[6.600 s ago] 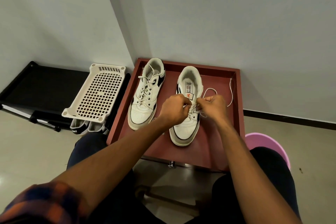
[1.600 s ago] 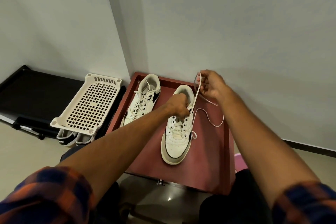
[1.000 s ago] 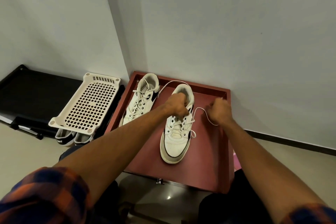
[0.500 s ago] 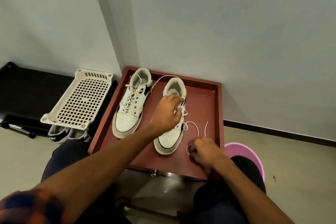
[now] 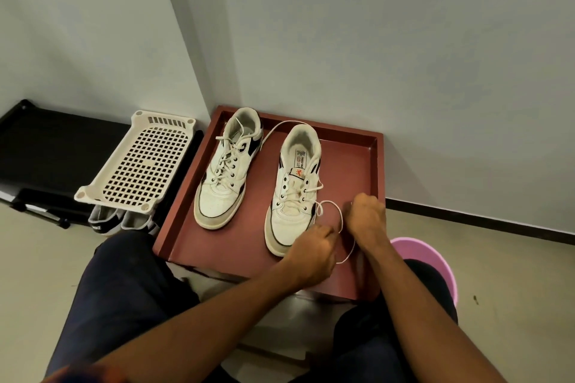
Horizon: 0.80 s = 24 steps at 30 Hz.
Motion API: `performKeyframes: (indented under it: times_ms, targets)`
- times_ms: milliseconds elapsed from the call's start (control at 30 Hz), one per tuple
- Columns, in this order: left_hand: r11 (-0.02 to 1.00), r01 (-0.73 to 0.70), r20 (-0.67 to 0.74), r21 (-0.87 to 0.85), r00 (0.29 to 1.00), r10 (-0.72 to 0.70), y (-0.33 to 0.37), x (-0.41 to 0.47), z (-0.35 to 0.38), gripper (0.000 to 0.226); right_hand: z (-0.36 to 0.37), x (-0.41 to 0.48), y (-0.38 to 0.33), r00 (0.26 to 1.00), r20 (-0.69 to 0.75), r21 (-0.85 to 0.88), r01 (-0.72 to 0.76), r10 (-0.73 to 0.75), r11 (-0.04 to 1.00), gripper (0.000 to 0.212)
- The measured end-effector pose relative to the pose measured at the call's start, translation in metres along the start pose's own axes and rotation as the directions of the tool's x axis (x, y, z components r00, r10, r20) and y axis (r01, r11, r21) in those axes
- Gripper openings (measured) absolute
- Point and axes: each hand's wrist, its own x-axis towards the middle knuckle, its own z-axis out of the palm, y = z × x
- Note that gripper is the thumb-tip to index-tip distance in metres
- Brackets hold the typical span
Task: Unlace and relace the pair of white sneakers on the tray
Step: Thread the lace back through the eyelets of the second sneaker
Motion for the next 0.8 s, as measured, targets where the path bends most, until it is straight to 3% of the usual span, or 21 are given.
performKeyframes:
  times_ms: [100, 200, 267, 333, 400, 467, 533, 600, 700, 800]
  targets:
    - [0.995, -0.081, 0.117, 0.055, 0.99, 0.074, -0.003, -0.011, 0.01, 0.027, 0.004, -0.003, 0.002, 1.0, -0.012, -0.035, 0.027, -0.028, 0.999, 0.021]
    - [0.994, -0.086, 0.135, 0.064, 0.988, 0.076, -0.005, -0.016, 0.016, 0.037, 0.008, -0.005, 0.001, 0.996, 0.008, -0.076, 0.09, -0.089, 0.993, 0.019]
    - [0.997, -0.071, 0.109, -0.004, 0.992, 0.071, -0.004, -0.017, 0.013, 0.035, 0.012, -0.008, 0.002, 0.995, -0.031, -0.002, 0.091, -0.091, 0.996, 0.017]
    - [0.993, -0.055, 0.016, -0.107, 0.998, 0.057, -0.003, -0.02, 0.004, 0.031, 0.013, -0.007, 0.003, 0.997, -0.061, 0.22, 0.05, -0.037, 0.974, 0.017]
    - [0.979, 0.001, -0.122, -0.203, 0.992, -0.026, -0.004, -0.027, -0.015, 0.027, 0.009, -0.007, 0.004, 1.0, -0.016, 0.537, 0.009, -0.001, 0.844, 0.012]
    - [0.96, 0.058, -0.268, -0.276, 0.954, -0.135, -0.008, -0.034, -0.038, 0.024, -0.002, -0.008, 0.002, 1.0, 0.025, 0.783, -0.021, 0.002, 0.622, 0.013]
    - [0.936, 0.115, -0.394, -0.332, 0.885, -0.248, -0.02, -0.035, -0.058, 0.023, -0.017, -0.011, -0.004, 0.999, 0.048, 0.905, -0.039, -0.01, 0.425, 0.012]
    - [0.896, 0.215, -0.434, -0.389, 0.815, -0.384, -0.039, -0.028, -0.073, 0.022, -0.03, -0.013, -0.016, 0.998, 0.039, 0.944, -0.021, -0.046, 0.33, 0.009]
    - [0.811, 0.398, -0.368, -0.429, 0.742, -0.56, -0.063, -0.009, -0.093, 0.029, -0.035, -0.013, -0.038, 0.996, -0.006, 0.928, 0.037, -0.084, 0.371, 0.008]
    - [0.725, 0.553, -0.206, -0.411, 0.718, -0.665, -0.072, 0.013, -0.106, 0.045, -0.021, -0.008, -0.061, 0.993, -0.012, 0.879, 0.068, -0.12, 0.473, 0.01]
